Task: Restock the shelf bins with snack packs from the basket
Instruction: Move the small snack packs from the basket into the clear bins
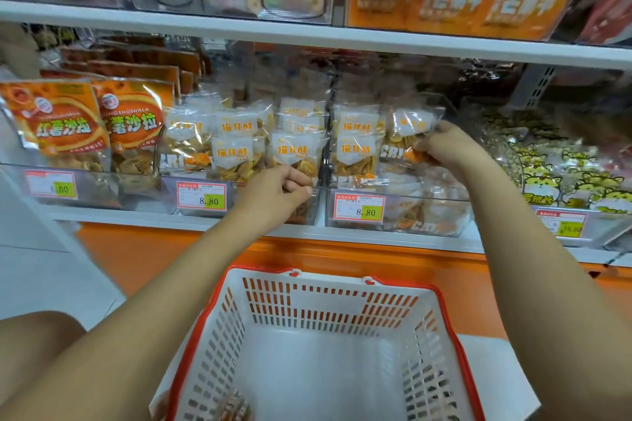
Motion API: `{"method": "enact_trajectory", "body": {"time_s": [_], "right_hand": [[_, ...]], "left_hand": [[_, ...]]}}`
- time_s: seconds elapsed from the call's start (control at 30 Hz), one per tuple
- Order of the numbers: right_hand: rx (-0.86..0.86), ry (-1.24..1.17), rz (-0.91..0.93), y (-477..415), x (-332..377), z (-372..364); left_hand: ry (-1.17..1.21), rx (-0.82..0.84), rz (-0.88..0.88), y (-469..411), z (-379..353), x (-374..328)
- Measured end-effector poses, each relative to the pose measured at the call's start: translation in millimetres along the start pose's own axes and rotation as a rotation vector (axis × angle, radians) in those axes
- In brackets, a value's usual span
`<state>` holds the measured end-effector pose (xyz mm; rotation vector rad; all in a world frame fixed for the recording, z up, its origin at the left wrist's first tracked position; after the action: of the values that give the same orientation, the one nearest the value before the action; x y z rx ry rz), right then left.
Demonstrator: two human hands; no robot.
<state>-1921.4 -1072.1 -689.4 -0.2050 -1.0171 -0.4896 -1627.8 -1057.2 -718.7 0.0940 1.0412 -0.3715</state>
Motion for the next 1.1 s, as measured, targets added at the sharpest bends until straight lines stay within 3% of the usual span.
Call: {"method": "enact_trajectory", "body": {"time_s": [0.2,0.4,0.53,0.63,0.7,0.77,0.87,1.0,1.1], "right_hand": [[0.111,0.071,0.038,5,7,-9],[-0.174,-0.019,0.070,5,-4,-5],[-0.279,0.127,0.103,17,3,-1],[-0.440,0.160,0.273,44,18,-2],[-0.441,0.134,0.384,69,28,-15],[-0.334,0.135,0.460,96,32,-39],[-0.040,0.128,0.519,133,25,-95],[0.407,0.436,0.535,169,-14,-183],[0.716,0.513,0.393,178,-78,-238]], "left_hand": [[0.023,0.012,0.009,-1,0,1],[0.033,0.025,-0.004,-1,0,2],[0.032,0.022,-0.021,0,0,1],[-0.014,0.003,-0.058,7,2,6],[-0.122,-0.014,-0.088,15,4,13],[-0.239,-0.009,-0.077,26,7,27],[-0.446,0.063,0.051,44,17,58],[-0.740,0.187,0.256,69,29,104],[-0.882,0.331,0.449,90,34,139]]}}
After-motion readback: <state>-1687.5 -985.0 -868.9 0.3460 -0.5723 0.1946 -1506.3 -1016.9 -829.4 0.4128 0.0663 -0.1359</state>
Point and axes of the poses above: each hand's wrist, its own y-axis away from the middle knuckle, its own z-axis out of the back of the hand, x = y × z, the point moved 3 cm from there along -y, towards the middle knuckle, and after that the axes turned 2 degrees about y, right-handed, at the moved point
